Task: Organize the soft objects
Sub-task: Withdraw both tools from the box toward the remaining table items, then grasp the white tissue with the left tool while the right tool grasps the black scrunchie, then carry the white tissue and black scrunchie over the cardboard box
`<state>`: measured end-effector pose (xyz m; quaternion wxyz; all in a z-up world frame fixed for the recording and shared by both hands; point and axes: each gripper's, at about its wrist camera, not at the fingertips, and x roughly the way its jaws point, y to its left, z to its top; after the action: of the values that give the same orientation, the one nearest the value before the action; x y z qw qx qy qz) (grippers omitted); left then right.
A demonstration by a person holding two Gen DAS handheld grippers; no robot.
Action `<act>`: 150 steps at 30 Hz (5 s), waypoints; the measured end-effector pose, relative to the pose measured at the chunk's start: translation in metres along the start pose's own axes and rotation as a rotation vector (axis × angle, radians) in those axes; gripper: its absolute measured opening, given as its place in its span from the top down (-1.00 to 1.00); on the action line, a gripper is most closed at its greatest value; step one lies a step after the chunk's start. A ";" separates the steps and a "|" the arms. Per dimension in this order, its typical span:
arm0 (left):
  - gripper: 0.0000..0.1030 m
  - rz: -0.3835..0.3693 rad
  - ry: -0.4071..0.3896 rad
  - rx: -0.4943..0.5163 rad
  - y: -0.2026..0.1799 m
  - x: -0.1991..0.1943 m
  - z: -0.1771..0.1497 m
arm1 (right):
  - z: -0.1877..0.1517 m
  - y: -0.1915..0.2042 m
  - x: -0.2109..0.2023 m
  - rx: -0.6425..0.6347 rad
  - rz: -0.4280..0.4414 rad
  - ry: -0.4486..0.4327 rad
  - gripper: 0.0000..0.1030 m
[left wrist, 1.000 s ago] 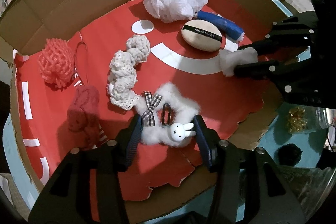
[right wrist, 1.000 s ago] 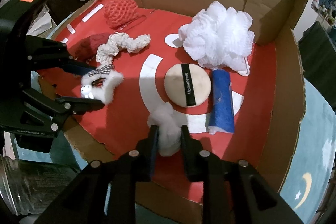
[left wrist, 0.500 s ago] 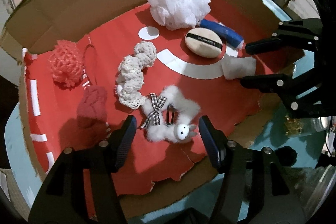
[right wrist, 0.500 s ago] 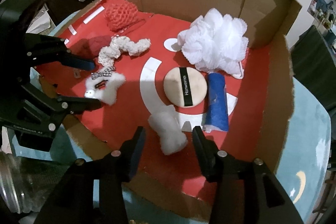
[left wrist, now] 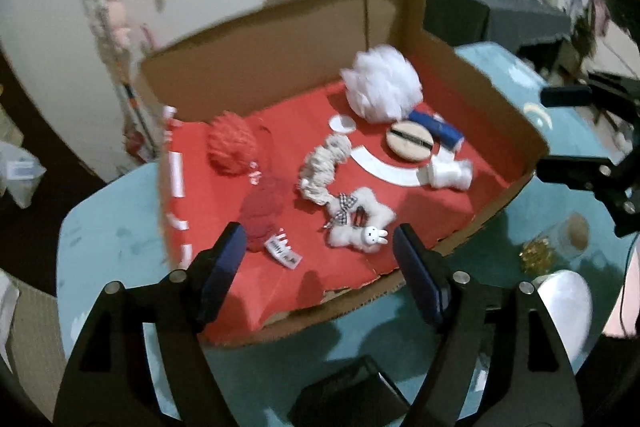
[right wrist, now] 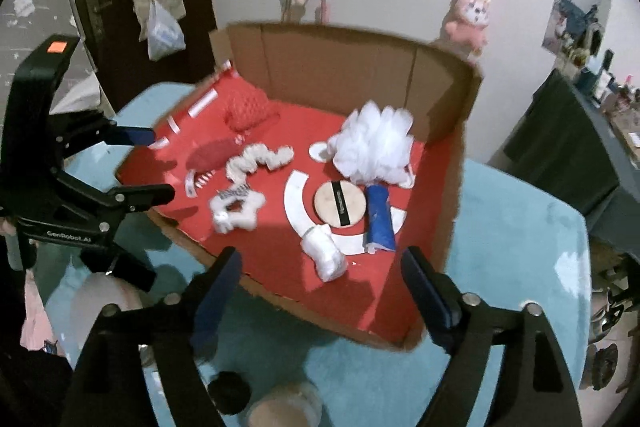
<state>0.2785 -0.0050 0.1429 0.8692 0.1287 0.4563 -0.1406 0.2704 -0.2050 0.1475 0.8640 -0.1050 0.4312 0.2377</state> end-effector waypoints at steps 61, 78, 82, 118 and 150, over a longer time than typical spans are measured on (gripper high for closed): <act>-0.78 -0.094 -0.182 -0.215 -0.119 -0.037 -0.183 | -0.190 0.066 -0.034 0.208 -0.015 -0.217 -0.70; -0.14 -0.161 -0.127 -0.053 -0.134 -0.003 -0.154 | -0.163 0.066 0.014 0.181 0.086 -0.094 0.13; 0.23 -0.186 -0.116 -0.045 -0.137 0.003 -0.155 | -0.163 0.067 0.022 0.175 0.066 -0.066 0.51; 0.56 -0.036 -0.093 0.063 -0.090 -0.057 -0.139 | -0.197 0.047 -0.036 0.184 0.012 -0.110 0.70; 0.56 -0.119 -0.004 0.105 -0.040 -0.007 -0.048 | -0.135 -0.036 -0.019 0.209 -0.010 -0.093 0.70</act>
<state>0.2241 -0.0242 0.1185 0.8524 0.1465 0.4532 -0.2159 0.1846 -0.2944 0.0796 0.8905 -0.0053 0.4125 0.1916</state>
